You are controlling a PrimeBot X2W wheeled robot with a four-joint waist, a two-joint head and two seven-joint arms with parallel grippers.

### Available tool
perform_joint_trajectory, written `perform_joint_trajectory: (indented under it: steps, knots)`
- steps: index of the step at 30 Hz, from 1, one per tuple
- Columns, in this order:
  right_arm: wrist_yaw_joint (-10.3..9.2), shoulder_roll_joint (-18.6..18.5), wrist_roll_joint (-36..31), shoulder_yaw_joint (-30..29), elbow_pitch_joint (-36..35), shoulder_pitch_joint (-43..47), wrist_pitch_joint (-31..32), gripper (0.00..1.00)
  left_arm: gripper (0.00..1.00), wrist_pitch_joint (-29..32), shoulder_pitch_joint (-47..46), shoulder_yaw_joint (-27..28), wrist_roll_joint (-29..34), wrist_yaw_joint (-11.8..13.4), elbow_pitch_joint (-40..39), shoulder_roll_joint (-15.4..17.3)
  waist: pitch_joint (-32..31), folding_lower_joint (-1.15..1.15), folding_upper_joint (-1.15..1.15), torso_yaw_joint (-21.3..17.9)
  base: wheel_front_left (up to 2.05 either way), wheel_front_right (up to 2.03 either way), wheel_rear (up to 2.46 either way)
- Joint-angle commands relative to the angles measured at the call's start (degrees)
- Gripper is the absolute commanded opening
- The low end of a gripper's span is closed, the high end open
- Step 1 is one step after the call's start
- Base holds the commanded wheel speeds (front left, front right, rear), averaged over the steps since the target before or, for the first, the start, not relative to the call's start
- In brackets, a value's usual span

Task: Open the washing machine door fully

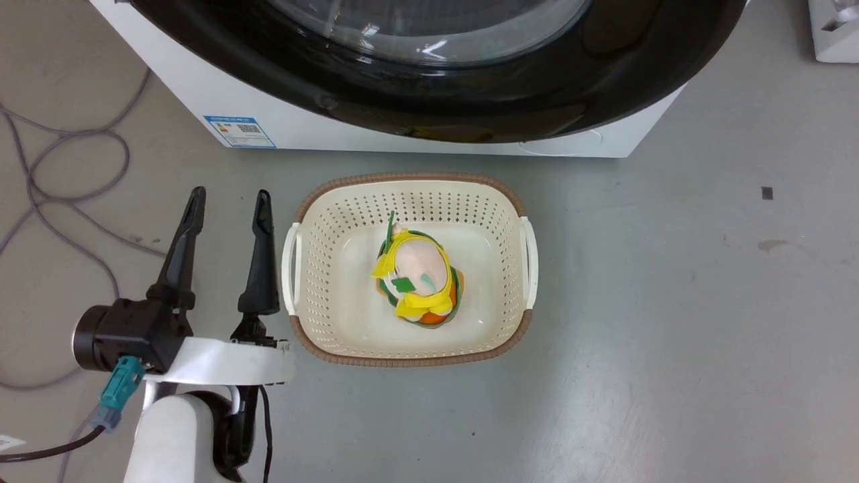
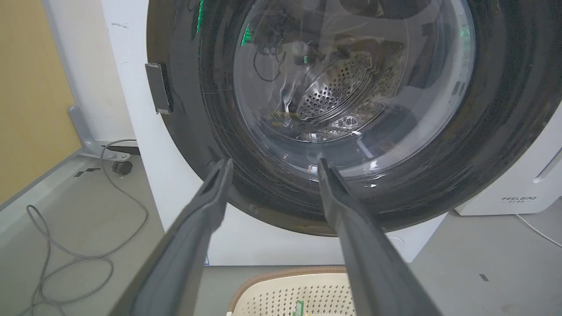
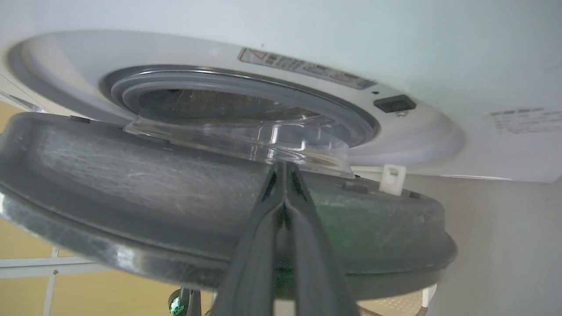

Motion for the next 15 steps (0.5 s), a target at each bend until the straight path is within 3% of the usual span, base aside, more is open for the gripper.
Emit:
perform_joint_trajectory:
  steps: [1, 15]
  knots:
    - [0.06, -0.29, 1.49, 0.74, -0.46, 0.52, 1.5, 0.0, 1.0, -0.37, -0.46, 0.3, -0.35, -0.4, 0.34, -0.03, -0.7, -0.01, 0.0, -0.02, 0.0, 0.0, 0.0]
    - [0.06, -2.21, 5.34, 1.2, -10.96, 13.42, 4.9, 0.0, 1.0, -0.37, 1.88, 0.02, 0.23, 0.22, 1.92, -0.06, -5.23, -0.01, 0.0, 0.1, 0.0, 0.0, 0.0]
